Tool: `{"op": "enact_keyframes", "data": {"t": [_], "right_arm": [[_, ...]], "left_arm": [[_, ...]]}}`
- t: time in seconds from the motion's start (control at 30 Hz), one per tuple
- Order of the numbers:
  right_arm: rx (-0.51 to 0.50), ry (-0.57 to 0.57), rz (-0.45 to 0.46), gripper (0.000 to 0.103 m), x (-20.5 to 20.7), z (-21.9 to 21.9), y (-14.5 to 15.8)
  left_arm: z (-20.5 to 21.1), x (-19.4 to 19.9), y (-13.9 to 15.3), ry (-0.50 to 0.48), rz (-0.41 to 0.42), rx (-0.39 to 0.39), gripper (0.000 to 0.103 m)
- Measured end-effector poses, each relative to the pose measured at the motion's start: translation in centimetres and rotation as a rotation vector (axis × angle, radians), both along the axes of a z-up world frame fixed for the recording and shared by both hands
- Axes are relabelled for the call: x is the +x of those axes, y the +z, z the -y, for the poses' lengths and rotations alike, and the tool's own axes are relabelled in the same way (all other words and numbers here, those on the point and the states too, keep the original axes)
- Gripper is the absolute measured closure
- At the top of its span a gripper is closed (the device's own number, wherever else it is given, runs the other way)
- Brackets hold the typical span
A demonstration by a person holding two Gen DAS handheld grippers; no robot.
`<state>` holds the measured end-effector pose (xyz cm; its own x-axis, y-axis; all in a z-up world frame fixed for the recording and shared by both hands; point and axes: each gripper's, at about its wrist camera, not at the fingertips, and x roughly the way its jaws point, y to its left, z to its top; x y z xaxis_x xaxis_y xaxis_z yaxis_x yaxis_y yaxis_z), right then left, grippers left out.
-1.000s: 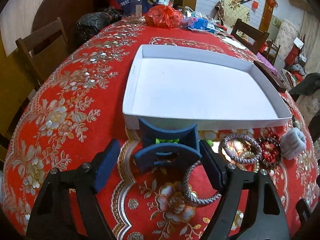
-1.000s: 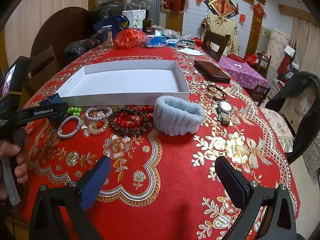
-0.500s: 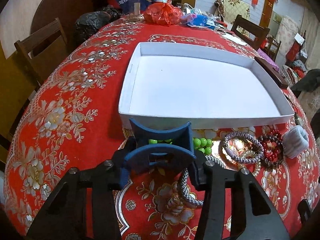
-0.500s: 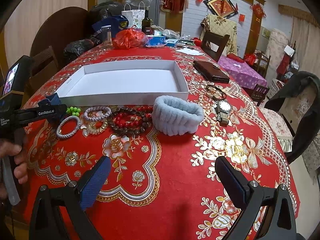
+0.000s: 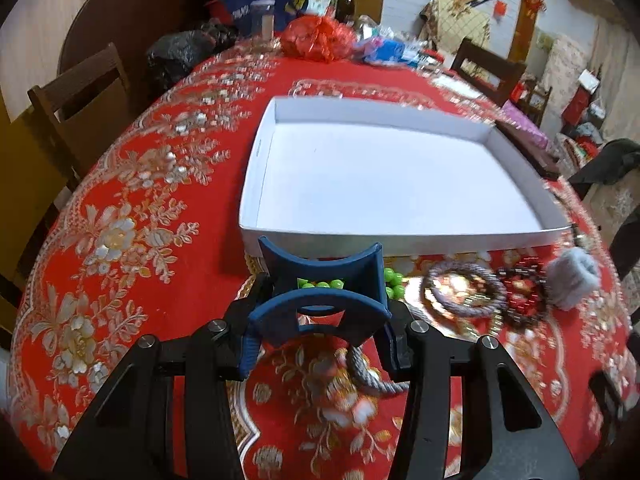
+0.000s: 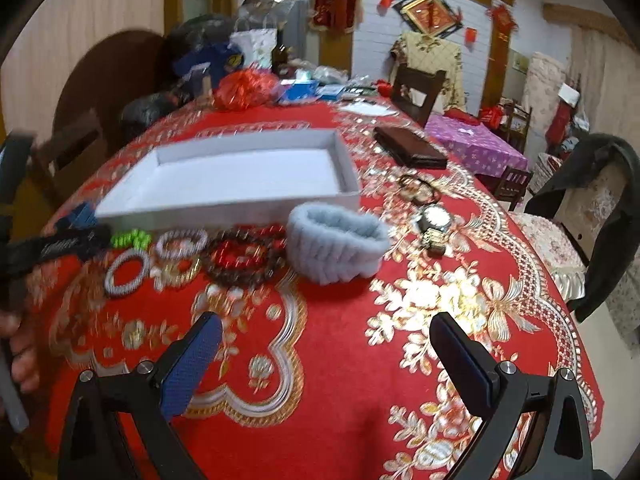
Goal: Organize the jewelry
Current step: 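Grasp the light blue fuzzy wristband with the right tool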
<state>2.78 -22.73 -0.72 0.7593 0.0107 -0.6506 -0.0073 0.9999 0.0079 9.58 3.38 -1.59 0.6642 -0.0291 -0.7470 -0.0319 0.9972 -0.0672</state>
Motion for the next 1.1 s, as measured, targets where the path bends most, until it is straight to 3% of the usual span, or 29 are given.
{"op": "enact_keyframes", "data": {"t": [0.1, 0.17, 0.4, 0.53, 0.67, 0.73, 0.8, 0.83, 0.9, 1.1], "right_arm": [[0.051, -0.06, 0.037, 0.0, 0.4, 1.5, 0.5], [0.094, -0.044, 0.001, 0.0, 1.3, 2.2, 0.8], [0.053, 0.06, -0.102, 0.0, 6.6, 1.7, 0.5], [-0.014, 0.023, -0.129, 0.0, 9.2, 1.5, -1.0], [0.009, -0.005, -0.14, 0.0, 10.6, 2.0, -2.1], [0.003, -0.011, -0.139, 0.007, 10.7, 2.1, -2.3], [0.031, -0.001, -0.155, 0.038, 10.9, 2.2, -2.6], [0.053, 0.001, -0.152, 0.042, 10.8, 2.5, -2.6], [0.049, -0.013, -0.134, 0.061, 10.5, 2.7, -2.4], [0.143, -0.04, -0.098, 0.065, 8.2, 4.1, -1.0]], "left_arm": [[-0.1, -1.9, 0.8, -0.033, 0.037, -0.023, 0.057], [0.1, -3.0, 0.8, -0.056, 0.052, -0.027, 0.057], [1.4, -4.5, -1.6, -0.092, 0.008, -0.003, 0.057], [1.8, -4.6, -1.6, -0.095, 0.013, 0.006, 0.057], [2.0, -4.4, -2.1, -0.096, 0.006, 0.008, 0.056], [2.0, -4.4, -2.3, -0.094, 0.008, 0.001, 0.056], [1.7, -4.5, -2.4, -0.09, 0.009, -0.016, 0.056], [1.6, -4.4, -2.4, -0.09, 0.009, -0.022, 0.056], [1.5, -4.3, -2.4, -0.088, 0.011, -0.03, 0.057], [0.8, -4.9, -1.9, -0.074, 0.051, -0.054, 0.057]]}}
